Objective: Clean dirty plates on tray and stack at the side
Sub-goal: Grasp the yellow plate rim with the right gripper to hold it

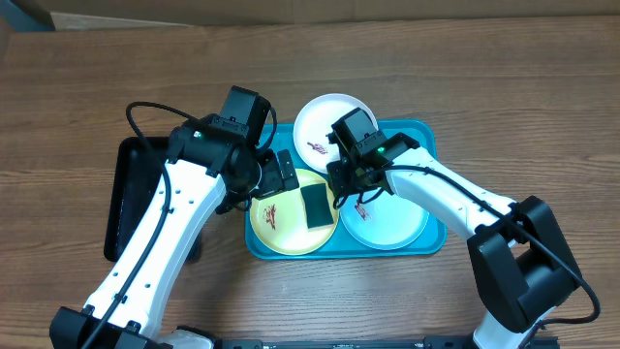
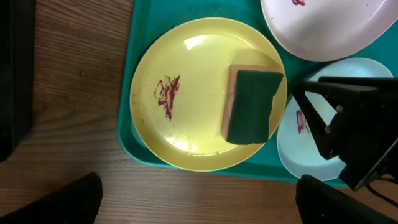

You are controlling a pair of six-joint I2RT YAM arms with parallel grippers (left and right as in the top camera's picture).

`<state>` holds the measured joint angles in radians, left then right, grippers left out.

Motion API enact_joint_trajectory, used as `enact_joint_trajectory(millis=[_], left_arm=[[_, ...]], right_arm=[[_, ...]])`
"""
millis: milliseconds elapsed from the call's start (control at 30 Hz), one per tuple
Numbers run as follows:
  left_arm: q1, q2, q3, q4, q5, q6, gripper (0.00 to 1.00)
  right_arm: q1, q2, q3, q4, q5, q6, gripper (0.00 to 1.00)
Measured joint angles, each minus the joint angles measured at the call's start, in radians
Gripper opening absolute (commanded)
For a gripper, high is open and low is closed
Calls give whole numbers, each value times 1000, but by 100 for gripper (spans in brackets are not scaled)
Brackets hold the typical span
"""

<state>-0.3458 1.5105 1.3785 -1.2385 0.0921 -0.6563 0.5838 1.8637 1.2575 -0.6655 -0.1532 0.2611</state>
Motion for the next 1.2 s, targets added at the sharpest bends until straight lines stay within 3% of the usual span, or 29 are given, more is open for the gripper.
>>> enact_joint_trajectory(millis=[167, 700, 1200], left_arm=[[0, 0, 0, 5, 0, 0, 100], [0, 0, 0, 12, 0, 0, 100], [0, 0, 0, 8, 0, 0, 100]], right_arm=[[0, 0, 0, 38, 0, 6, 33], [0, 0, -87, 115, 0, 57, 33], [0, 0, -76, -48, 67, 92, 31]])
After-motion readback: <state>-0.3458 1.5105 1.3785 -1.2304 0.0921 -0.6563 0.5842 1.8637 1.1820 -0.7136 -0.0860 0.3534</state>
